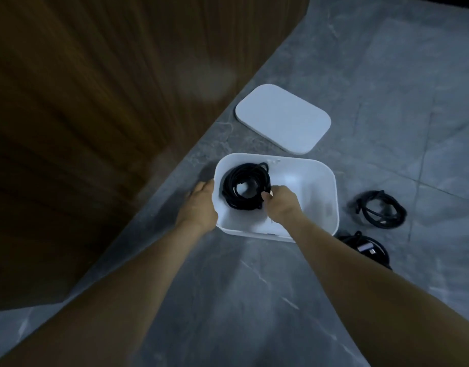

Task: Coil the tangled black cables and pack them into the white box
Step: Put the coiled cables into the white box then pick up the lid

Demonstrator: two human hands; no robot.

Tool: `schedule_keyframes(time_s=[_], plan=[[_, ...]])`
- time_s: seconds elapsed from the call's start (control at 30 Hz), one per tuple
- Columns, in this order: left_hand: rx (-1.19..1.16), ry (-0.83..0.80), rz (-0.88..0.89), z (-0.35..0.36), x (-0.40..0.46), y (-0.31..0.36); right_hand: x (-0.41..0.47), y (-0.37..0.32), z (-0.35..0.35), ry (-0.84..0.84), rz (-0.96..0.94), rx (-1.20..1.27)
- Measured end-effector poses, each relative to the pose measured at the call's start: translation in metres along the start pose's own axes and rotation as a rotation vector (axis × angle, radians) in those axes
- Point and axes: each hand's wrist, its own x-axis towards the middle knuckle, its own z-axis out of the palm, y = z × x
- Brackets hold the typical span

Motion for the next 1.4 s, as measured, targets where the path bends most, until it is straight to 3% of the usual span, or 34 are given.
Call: schedule_keyframes(time_s=[0.1, 0.2, 0.37, 0.53, 0.73, 0.9, 1.07, 1.23, 1.4], plan=[[0.117, 0.119, 0.066, -0.003, -0.008, 0.025, -0.017, 0.014, -0.027, 0.08, -0.037, 0.034], [0.046, 0.167, 0.188, 0.008, -0.014, 0.069, -0.038, 0.04, -0.061, 0.198, -0.065, -0.003], [-0.001, 0.03, 0.439, 0.055, -0.04, 0.144, -0.079, 0.101, -0.12, 0.332, 0.016, -0.017], [0.072, -0.106, 0.537, 0.102, -0.067, 0.182, -0.109, 0.16, -0.142, 0.21, 0.27, 0.038], [0.15, -0.139, 0.547, 0.119, -0.063, 0.179, -0.102, 0.18, -0.126, 0.083, 0.396, 0.211], [0.017, -0.143, 0.552, 0.117, -0.053, 0.168, -0.077, 0.184, -0.107, 0.048, 0.392, 0.191], [-0.046, -0.154, 0.563, 0.118, -0.054, 0.163, -0.073, 0.187, -0.1, 0.101, 0.368, 0.07], [-0.063, -0.126, 0.53, 0.113, -0.055, 0.171, -0.084, 0.193, -0.113, 0.16, 0.393, 0.11], [-0.18, -0.201, 0.332, 0.107, -0.066, 0.193, -0.107, 0.191, -0.151, 0.287, 0.425, 0.209]])
